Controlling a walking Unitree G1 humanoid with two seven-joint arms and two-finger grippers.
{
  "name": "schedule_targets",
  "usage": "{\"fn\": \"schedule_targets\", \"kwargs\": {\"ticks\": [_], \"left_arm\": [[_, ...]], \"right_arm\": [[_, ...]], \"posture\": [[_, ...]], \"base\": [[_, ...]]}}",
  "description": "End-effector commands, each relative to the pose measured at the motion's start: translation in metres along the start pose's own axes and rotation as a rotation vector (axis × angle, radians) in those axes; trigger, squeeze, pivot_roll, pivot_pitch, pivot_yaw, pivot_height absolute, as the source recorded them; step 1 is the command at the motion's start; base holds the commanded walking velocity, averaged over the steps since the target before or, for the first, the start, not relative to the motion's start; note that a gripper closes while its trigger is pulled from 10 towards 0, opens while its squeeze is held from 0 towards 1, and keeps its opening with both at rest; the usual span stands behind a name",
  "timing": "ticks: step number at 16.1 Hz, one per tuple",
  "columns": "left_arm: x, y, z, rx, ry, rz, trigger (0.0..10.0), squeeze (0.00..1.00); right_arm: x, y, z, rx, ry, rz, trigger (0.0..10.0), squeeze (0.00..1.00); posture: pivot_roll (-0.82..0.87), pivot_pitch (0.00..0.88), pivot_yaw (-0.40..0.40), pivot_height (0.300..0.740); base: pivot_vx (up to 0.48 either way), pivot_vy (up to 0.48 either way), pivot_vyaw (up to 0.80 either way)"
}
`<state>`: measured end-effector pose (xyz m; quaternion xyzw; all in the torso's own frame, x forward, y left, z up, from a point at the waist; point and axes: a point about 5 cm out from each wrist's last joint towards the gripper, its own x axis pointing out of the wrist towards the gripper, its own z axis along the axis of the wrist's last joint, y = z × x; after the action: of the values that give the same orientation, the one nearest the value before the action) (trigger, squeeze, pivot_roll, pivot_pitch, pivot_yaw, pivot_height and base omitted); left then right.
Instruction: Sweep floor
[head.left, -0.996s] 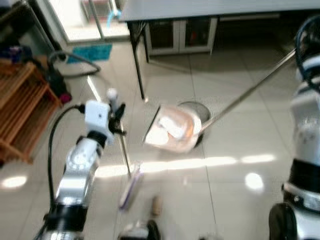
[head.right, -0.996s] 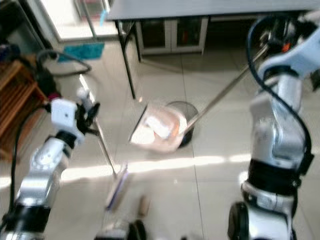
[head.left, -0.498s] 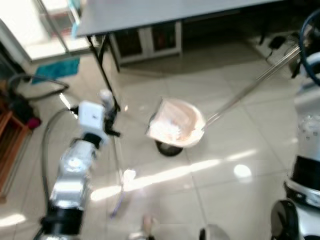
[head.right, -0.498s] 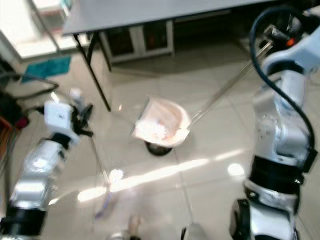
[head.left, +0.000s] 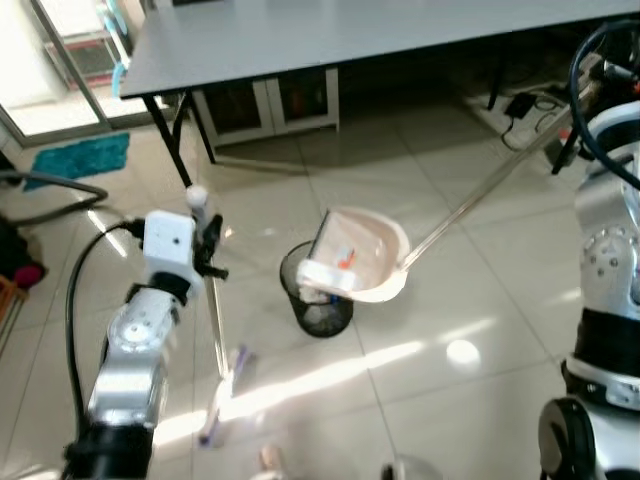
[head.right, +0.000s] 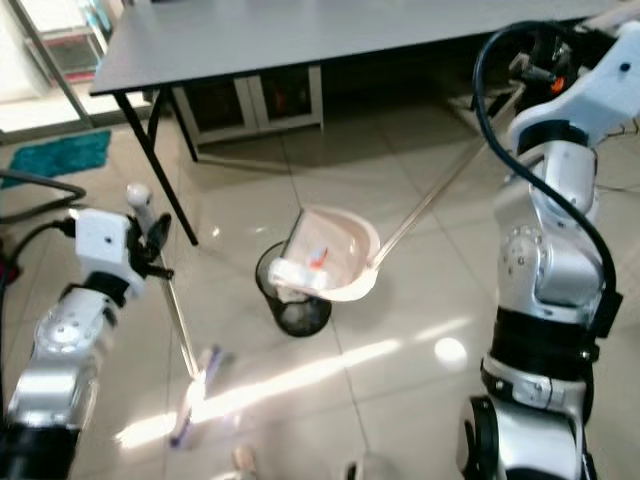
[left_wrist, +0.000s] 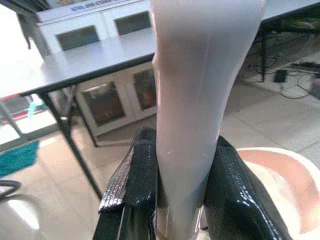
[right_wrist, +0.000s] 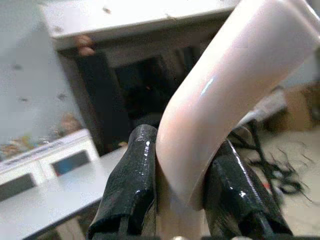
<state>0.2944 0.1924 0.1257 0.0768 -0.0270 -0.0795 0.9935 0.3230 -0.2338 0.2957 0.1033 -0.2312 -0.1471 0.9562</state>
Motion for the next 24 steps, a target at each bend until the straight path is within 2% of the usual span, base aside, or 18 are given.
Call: {"fn": "schedule_targets", "kwargs": {"ticks": [1,5,9,15,24], "left_arm": [[0.000,0.007,0.010,0.005,-0.045,0.023,10.0,0.00],[-0.003,0.009,0.009,0.016,-0.039,0.029,10.0,0.00],[-0.003,0.006,0.010,0.011,-0.042,0.024,10.0,0.00],[-0.002,0.002,0.007,0.007,-0.029,0.006,10.0,0.00],[0.001,0.003,0.005,-0.018,-0.011,0.002,10.0,0.00]], "right_arm": [[0.003,0.009,0.015,0.058,-0.083,0.016,10.0,0.00],[0.005,0.012,0.011,0.068,-0.074,0.018,10.0,0.00],[0.006,0.010,0.009,0.042,-0.069,0.005,10.0,0.00],[0.004,0.004,0.005,0.022,-0.067,-0.017,10.0,0.00],[0.003,-0.017,0.006,0.046,-0.085,-0.115,10.0,0.00]], "posture": [[0.02,0.052,0.062,0.740],[0.02,0.054,0.059,0.740],[0.01,0.055,0.064,0.740],[0.00,0.055,0.067,0.740],[0.00,0.057,0.081,0.740]], "base": [[0.401,0.000,0.00],[0.401,0.000,0.00],[0.403,0.000,0.53],[0.399,0.000,0.00],[0.000,0.000,0.00]]}}
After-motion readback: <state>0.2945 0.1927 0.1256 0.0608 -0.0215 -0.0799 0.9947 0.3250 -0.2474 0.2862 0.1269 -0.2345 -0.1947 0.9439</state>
